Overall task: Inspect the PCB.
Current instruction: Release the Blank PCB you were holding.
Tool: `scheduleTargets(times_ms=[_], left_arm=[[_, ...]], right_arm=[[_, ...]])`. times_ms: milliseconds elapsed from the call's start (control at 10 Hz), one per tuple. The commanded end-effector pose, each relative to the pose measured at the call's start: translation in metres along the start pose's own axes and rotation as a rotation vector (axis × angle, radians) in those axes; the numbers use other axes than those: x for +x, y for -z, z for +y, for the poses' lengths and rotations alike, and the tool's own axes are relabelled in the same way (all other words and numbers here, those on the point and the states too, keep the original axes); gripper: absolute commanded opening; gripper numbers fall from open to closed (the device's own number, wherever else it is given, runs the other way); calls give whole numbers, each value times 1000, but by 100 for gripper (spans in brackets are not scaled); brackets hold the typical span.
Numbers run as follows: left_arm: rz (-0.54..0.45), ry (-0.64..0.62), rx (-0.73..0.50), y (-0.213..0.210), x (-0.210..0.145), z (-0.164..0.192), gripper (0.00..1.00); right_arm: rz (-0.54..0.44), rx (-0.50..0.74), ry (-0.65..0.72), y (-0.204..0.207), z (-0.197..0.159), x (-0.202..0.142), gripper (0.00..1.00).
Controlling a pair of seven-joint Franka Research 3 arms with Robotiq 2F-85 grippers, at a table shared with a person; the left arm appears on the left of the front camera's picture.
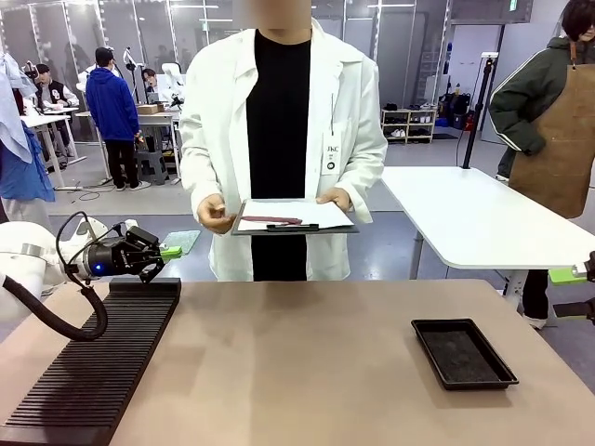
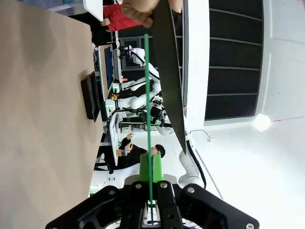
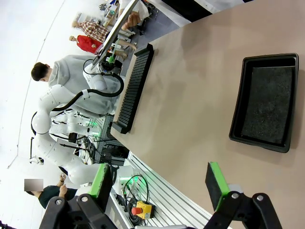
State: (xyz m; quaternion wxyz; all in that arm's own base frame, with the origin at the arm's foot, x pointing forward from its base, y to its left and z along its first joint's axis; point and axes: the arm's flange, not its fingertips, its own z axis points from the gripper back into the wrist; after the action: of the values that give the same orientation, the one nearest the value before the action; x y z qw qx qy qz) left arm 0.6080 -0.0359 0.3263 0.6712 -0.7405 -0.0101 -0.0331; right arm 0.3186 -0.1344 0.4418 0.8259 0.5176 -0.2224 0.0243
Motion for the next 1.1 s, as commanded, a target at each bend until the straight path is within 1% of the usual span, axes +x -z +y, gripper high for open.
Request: scheduleTargets(times_ms=[0, 1000], left_arm=[[5, -3, -6, 1, -2, 0, 3], [5, -3, -6, 1, -2, 0, 3]], right_arm=[[-13, 15, -21, 0, 0, 2, 100], [-13, 15, -21, 0, 0, 2, 100]])
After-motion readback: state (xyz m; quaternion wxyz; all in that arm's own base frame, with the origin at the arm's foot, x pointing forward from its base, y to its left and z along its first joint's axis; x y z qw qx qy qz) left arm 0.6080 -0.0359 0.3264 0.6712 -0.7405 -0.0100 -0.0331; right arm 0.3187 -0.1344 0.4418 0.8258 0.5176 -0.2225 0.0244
